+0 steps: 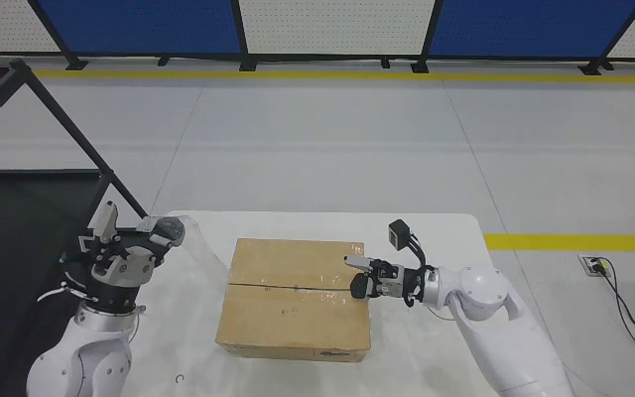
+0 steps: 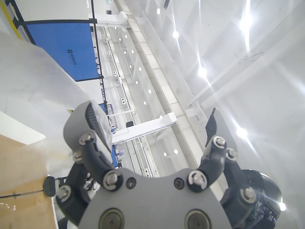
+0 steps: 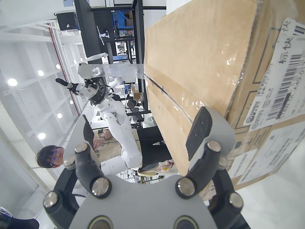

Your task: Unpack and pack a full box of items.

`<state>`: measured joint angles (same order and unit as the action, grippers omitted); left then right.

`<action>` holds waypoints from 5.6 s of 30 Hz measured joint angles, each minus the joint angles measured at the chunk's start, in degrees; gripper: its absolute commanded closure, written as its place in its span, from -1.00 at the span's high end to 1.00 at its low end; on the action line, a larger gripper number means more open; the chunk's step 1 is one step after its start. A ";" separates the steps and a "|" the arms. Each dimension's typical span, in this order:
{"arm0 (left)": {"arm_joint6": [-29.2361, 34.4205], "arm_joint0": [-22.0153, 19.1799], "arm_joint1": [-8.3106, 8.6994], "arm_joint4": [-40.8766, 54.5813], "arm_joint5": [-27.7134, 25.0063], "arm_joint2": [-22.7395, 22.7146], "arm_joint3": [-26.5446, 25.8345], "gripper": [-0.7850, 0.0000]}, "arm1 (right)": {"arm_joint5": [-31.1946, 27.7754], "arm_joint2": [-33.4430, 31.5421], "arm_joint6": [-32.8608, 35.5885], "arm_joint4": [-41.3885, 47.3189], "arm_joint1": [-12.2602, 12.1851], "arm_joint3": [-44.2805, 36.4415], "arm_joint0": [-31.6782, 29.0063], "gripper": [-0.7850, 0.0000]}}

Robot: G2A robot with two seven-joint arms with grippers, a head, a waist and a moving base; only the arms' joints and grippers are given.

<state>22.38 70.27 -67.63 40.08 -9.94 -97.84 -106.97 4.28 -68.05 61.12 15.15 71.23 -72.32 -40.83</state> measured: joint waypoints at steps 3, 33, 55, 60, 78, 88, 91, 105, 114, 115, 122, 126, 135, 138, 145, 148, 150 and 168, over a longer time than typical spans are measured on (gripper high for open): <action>0.30 -0.13 -0.03 -1.23 0.17 0.96 -1.11 1.00 | 0.00 0.00 0.00 0.00 0.00 0.00 0.00 1.00; 1.50 -4.35 -0.95 -11.18 1.63 14.75 -3.43 1.00 | 0.00 0.00 0.00 0.00 0.00 0.00 0.00 1.00; 3.10 -8.14 -1.81 -15.74 2.88 22.26 -0.99 1.00 | 0.00 0.00 0.00 0.00 0.00 0.00 0.00 1.00; 2.60 -9.03 -2.09 -16.72 3.07 23.89 -0.40 1.00 | 0.00 0.00 0.00 0.00 0.00 0.00 0.00 1.00; 1.41 -12.81 -3.10 -18.44 5.16 27.70 2.99 1.00 | 0.00 0.00 0.00 0.00 0.00 0.00 0.00 1.00; 1.93 -13.83 -3.41 -18.18 5.88 27.94 3.95 1.00 | -0.57 -0.26 -1.50 0.18 -0.06 -1.10 -1.06 1.00; 2.13 -13.97 -3.48 -18.15 5.96 27.96 4.13 1.00 | -0.66 -1.06 -2.19 0.22 -0.37 -2.46 -2.05 1.00; 3.42 -14.06 -3.77 -18.38 6.57 28.45 4.83 1.00 | 0.19 -3.91 -2.89 0.15 -1.64 -6.70 -4.95 1.00; 5.41 -13.70 -3.84 -18.86 8.27 29.08 4.54 1.00 | -3.27 -4.44 -3.42 0.66 -2.07 -8.19 -6.39 1.00; 5.85 -13.65 -3.82 -18.96 8.76 29.17 4.62 1.00 | -4.00 -4.58 -3.50 0.63 -2.14 -8.53 -6.67 1.00; 8.28 -13.97 -3.80 -19.17 11.17 29.72 5.07 1.00 | -5.39 -5.13 -3.69 0.63 -2.55 -9.86 -7.97 1.00; 9.60 -14.15 -3.74 -19.63 12.13 29.79 4.86 1.00 | -5.20 -4.99 -3.29 0.58 -2.72 -9.48 -8.11 1.00; 10.72 -14.10 -3.58 -20.65 13.96 29.38 4.11 1.00 | -4.85 -3.46 -2.49 1.04 -2.75 -7.11 -6.69 1.00; 11.59 -14.50 -3.59 -19.55 15.63 29.34 3.91 1.00 | -5.13 -3.34 -2.26 1.23 -2.82 -6.39 -6.37 1.00; 16.23 -12.68 -3.12 -21.80 16.94 30.17 1.87 1.00 | -4.64 -2.51 -3.20 1.88 -2.75 -5.60 -5.03 1.00; 16.35 -12.30 -3.12 -22.09 16.74 30.69 1.24 1.00 | -4.70 -2.16 -3.36 1.99 -2.75 -5.47 -4.91 1.00; 16.45 -12.16 -3.13 -22.23 16.61 31.04 0.62 1.00 | -4.80 -1.99 -3.31 2.11 -2.76 -5.39 -4.83 1.00; 11.48 -9.20 -2.63 -17.93 11.59 22.50 -8.65 1.00 | -4.82 -0.86 -4.13 2.53 -2.99 -7.12 -5.68 1.00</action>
<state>33.86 61.07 -70.27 22.14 1.65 -75.34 -115.63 -0.54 -68.90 57.00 17.68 68.24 -79.44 -46.51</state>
